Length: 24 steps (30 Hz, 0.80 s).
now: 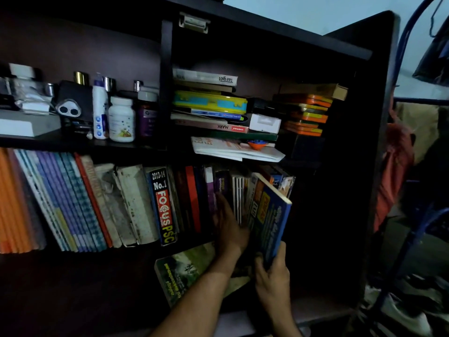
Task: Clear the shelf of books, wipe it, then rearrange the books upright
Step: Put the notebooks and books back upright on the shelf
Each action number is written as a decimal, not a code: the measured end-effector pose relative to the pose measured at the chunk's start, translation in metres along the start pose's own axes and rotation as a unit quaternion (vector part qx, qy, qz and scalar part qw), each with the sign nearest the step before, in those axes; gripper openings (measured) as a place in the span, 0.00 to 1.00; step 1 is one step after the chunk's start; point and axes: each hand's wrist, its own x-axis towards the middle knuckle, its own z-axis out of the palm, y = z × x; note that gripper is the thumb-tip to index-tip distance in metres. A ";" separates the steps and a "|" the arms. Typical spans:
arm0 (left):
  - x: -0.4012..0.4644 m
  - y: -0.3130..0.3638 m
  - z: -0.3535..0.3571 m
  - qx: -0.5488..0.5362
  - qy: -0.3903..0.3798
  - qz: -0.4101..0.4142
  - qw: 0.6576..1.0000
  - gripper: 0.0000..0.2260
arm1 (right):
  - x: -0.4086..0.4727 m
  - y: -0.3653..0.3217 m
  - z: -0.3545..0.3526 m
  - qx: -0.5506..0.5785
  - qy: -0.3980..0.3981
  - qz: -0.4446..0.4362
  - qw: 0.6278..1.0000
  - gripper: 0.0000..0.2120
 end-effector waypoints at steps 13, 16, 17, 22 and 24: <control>0.030 -0.035 -0.017 -0.244 -0.096 0.032 0.965 0.28 | 0.008 -0.013 0.015 0.042 -0.051 -0.023 0.998 0.18; 0.030 -0.039 -0.024 -0.216 -0.071 0.038 0.973 0.23 | 0.024 -0.014 0.028 0.045 -0.051 -0.022 0.997 0.22; 0.030 -0.041 -0.026 -0.173 -0.087 0.045 0.980 0.24 | 0.028 -0.013 0.033 0.035 -0.052 -0.021 0.998 0.24; 0.022 -0.034 -0.014 0.101 -0.015 0.080 0.992 0.28 | 0.035 -0.003 0.034 0.018 -0.001 -0.025 1.000 0.19; 0.020 -0.032 -0.015 0.122 0.004 0.068 0.990 0.31 | 0.037 0.001 0.035 0.032 0.005 -0.018 0.999 0.20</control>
